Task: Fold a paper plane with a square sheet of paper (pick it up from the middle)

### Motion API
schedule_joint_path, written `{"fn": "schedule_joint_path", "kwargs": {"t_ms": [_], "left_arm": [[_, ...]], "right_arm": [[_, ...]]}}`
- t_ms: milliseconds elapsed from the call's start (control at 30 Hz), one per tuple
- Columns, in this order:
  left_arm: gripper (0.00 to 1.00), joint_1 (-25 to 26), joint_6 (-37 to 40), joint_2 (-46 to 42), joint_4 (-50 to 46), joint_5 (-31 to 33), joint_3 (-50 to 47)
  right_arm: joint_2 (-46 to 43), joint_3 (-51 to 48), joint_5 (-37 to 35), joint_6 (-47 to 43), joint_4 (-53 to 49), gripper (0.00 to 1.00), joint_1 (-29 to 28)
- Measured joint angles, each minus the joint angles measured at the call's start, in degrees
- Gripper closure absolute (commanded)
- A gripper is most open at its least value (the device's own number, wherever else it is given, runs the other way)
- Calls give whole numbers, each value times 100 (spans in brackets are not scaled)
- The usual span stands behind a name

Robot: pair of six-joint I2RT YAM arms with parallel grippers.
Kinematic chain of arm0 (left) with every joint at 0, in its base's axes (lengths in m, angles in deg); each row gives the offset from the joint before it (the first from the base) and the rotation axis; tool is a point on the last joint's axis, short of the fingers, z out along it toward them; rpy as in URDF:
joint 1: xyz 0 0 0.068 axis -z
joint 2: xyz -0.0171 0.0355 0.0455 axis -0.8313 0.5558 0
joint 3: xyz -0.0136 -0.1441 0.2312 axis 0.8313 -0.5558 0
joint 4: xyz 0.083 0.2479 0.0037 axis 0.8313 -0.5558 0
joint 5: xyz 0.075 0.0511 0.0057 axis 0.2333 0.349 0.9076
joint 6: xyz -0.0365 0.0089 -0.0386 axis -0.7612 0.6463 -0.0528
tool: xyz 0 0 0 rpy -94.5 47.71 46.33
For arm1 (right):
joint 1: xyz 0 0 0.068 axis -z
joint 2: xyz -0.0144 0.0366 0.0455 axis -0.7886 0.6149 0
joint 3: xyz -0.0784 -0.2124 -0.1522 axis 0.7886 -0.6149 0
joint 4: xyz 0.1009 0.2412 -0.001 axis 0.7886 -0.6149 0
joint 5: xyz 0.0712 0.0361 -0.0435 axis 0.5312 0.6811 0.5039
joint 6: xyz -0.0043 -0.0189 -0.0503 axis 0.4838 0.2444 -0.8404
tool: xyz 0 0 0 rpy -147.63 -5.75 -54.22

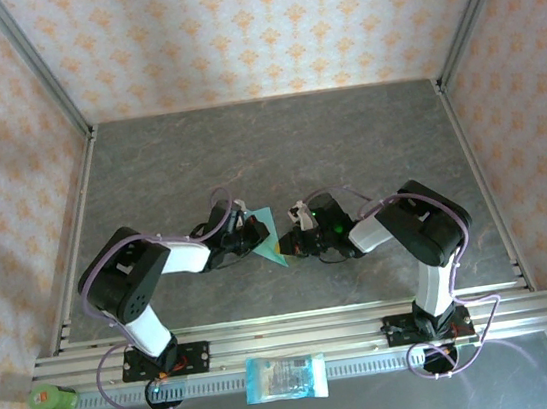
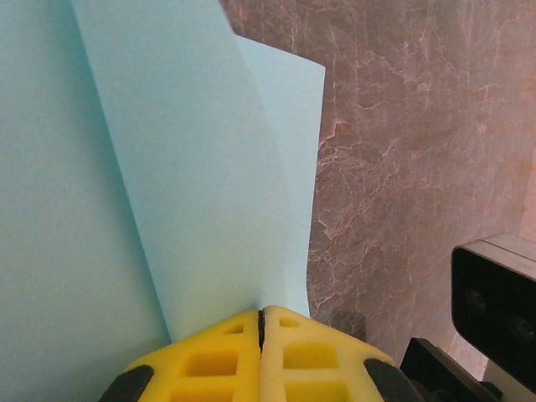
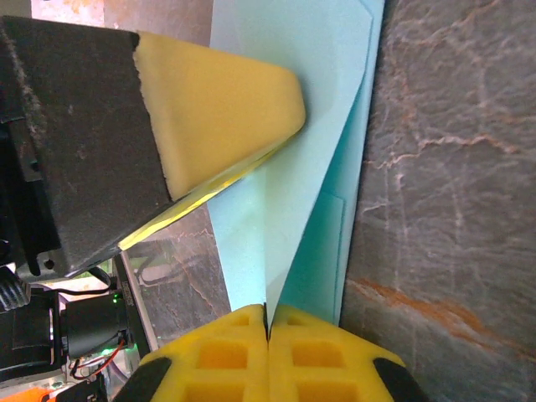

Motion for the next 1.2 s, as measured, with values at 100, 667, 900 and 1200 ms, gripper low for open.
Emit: {"fn": "schedule_joint_path", "kwargs": {"t_ms": [100,667,900,1200], "left_arm": [[93,15,81,11,-105,11,52],[94,24,232,59,-208,7,131],[94,24,232,61,-205,7,131],[94,24,232,61,-205,4,129]], "right_arm": [[0,0,0,0,-2,100,0],[-358,-76,-87,42,-542,88,-74],[-485,-254,-103,59,-597,95,-122],[-564,-258,-131,42,-704,88,-146]]}}
